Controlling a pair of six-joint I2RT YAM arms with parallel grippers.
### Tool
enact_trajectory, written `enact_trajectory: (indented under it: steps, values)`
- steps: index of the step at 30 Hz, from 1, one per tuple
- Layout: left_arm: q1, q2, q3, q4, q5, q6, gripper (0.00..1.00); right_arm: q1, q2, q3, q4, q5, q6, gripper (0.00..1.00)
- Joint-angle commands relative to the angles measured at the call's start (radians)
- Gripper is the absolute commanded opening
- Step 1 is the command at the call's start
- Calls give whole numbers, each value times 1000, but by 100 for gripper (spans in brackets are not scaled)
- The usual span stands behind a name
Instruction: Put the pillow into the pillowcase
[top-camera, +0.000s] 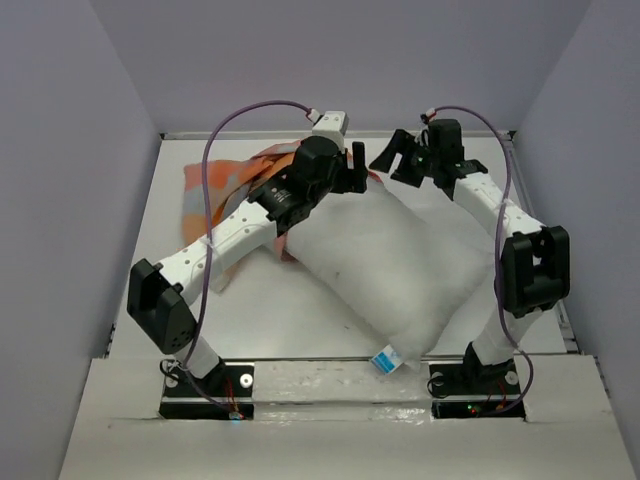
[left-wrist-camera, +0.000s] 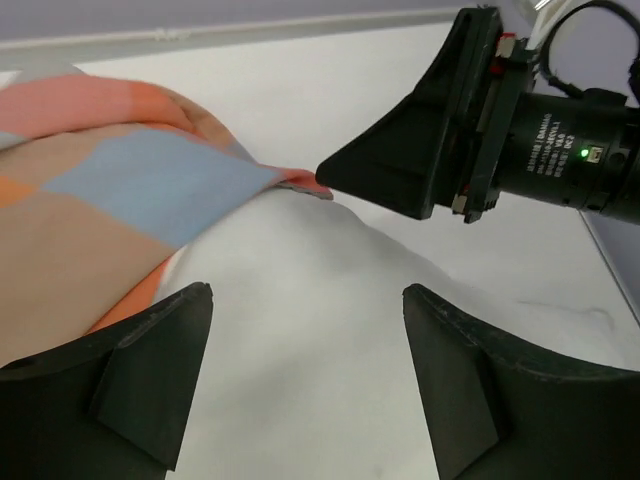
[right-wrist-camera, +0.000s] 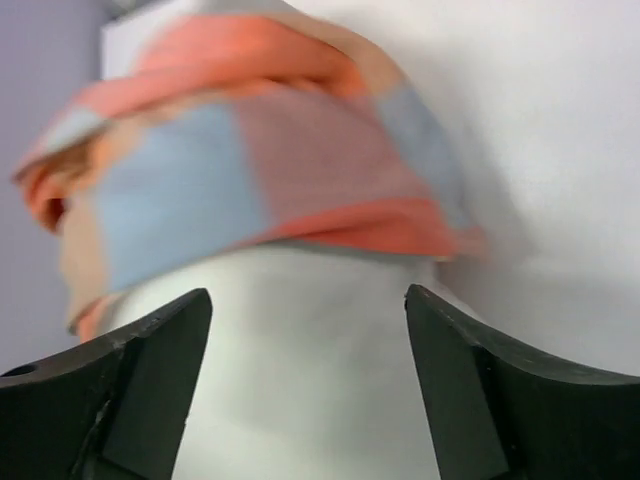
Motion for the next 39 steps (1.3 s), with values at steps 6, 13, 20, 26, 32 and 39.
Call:
enact_trajectory:
  steps: [6, 13, 20, 26, 32, 39]
  values:
    - [-15, -398, -368, 96, -207, 4, 63, 257, -424, -147, 14, 190, -208, 57]
    - [-45, -483, -539, 145, -200, 54, 57, 385, -582, -453, 197, 154, -160, 0]
    - [-53, -327, -481, 203, -301, 204, 65, 417, -685, -521, 134, 164, -232, 52]
    - [-50, -187, -409, 223, -421, 266, 64, 445, -690, -544, 127, 146, -239, 56]
    - [-24, -109, -370, 236, -515, 309, 62, 463, -701, -544, 117, 161, -251, 61]
    - [-13, -125, -421, 307, -569, 312, 56, 482, -678, -524, 84, 192, -286, 78]
